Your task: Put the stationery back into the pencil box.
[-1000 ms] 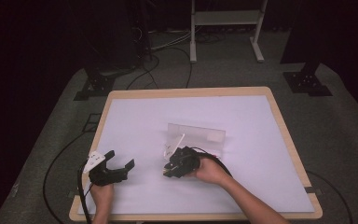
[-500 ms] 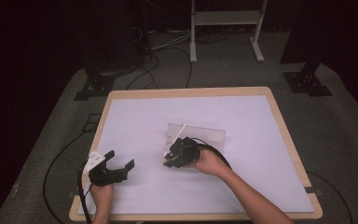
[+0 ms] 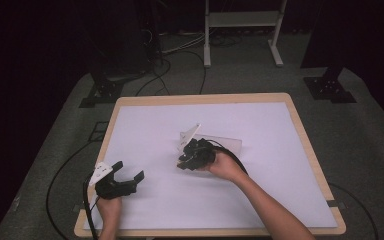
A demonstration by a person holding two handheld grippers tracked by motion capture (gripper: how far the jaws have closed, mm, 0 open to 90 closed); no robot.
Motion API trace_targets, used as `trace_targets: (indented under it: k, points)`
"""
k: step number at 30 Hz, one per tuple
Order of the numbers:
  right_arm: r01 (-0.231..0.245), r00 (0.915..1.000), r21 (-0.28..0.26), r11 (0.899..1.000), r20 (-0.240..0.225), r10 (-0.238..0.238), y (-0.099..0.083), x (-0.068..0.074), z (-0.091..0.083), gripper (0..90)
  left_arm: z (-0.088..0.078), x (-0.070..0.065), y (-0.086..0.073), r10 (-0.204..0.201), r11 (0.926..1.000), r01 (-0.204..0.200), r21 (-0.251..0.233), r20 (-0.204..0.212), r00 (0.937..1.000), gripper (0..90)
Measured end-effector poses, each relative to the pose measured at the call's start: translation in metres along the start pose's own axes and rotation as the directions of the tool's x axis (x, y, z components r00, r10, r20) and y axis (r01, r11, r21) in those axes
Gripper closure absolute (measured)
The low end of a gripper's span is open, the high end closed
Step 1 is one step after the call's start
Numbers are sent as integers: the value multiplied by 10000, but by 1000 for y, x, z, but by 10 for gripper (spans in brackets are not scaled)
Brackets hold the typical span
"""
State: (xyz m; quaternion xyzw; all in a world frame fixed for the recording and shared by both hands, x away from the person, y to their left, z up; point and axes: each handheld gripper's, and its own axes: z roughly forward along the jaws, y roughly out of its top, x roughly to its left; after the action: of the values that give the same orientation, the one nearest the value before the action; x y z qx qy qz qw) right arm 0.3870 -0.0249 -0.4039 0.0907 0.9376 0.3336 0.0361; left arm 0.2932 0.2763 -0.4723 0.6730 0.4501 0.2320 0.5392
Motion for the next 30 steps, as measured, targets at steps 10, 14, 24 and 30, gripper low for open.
trace_targets:
  k: [10,14,24,30]
  points:
    - [-136,9998,-108,9998,137,138,-2,-8,-2,682,1,-1,0,35,10000,-35,25,-44,10000,0]
    - [-215,9996,-144,9997,188,218,-1,-10,-2,683,1,-1,0,27,10000,-27,24,-44,10000,0]
    - [-206,9995,-51,9998,230,207,2,-16,1,682,0,-1,0,-4,10000,4,13,-3,10000,0]
    - [-249,9994,-22,9997,224,249,3,-18,2,682,0,0,0,-6,10000,6,10,3,10000,0]
